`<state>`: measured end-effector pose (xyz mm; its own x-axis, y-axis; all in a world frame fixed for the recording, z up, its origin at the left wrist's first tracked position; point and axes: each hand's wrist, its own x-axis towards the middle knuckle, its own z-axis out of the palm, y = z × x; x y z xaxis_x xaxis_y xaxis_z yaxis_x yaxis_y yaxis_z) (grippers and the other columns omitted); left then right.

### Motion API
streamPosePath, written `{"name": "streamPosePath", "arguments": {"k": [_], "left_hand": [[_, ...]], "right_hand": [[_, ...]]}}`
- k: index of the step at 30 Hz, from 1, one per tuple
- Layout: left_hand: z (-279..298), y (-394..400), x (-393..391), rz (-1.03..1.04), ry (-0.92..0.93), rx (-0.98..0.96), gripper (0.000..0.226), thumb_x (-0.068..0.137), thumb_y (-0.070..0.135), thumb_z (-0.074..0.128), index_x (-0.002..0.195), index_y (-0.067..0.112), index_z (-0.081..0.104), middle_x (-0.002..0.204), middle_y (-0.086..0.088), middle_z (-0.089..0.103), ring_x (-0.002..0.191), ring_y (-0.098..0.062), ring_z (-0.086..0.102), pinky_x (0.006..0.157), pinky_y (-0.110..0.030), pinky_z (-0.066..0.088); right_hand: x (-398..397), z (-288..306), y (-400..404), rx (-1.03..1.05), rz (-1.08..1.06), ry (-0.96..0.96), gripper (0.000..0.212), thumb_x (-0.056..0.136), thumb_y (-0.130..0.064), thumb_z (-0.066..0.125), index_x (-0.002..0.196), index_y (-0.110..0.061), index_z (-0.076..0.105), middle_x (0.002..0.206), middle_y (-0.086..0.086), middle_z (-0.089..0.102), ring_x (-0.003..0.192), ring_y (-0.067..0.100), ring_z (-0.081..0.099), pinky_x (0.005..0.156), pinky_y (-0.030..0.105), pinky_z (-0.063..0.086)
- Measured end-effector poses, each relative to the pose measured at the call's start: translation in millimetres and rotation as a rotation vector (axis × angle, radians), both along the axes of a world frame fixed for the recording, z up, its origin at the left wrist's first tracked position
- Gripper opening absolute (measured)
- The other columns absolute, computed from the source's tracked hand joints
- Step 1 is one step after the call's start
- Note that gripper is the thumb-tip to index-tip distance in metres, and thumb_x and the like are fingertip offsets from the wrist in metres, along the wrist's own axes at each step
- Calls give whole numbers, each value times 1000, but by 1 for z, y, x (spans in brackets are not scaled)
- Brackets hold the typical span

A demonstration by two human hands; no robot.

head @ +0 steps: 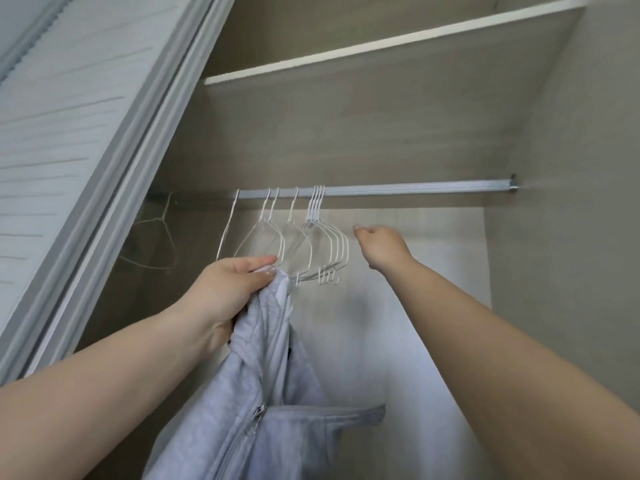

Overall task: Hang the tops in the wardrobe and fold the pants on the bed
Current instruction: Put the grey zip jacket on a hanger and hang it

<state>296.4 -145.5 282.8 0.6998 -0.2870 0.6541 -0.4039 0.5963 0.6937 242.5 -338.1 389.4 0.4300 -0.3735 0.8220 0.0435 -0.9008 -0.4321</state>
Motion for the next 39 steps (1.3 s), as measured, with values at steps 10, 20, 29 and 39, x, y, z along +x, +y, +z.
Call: {"name": "streamPosePath", "arguments": {"k": [10,20,29,39], "left_hand": [[19,-20,26,21,-59,-34,18,91,-1,55,99,10,67,84,-10,72,69,-10,68,69,-17,54],[14,-36,27,12,-52,-16,18,92,0,56,97,12,68,81,-9,74,68,-11,70,67,-19,56],[7,-29,16,12,-85,20,19,92,5,58,102,16,69,83,-7,75,73,-14,72,66,-22,58],[-46,-7,8,197,-270,132,47,86,-1,61,113,37,65,126,2,61,122,-18,54,108,-43,39]], "right_hand": [[56,10,-18,145,180,-52,30,90,-24,53,81,2,64,83,16,61,82,34,56,85,45,51],[68,16,-21,470,477,-271,34,101,-22,27,101,-4,55,98,6,69,53,11,56,52,26,33],[55,7,-22,225,280,-470,24,103,-28,25,98,-12,42,91,4,63,69,16,53,57,27,37],[-36,-97,-24,111,161,-541,28,100,-36,40,81,-17,46,70,-3,50,61,16,43,59,34,39]]}}
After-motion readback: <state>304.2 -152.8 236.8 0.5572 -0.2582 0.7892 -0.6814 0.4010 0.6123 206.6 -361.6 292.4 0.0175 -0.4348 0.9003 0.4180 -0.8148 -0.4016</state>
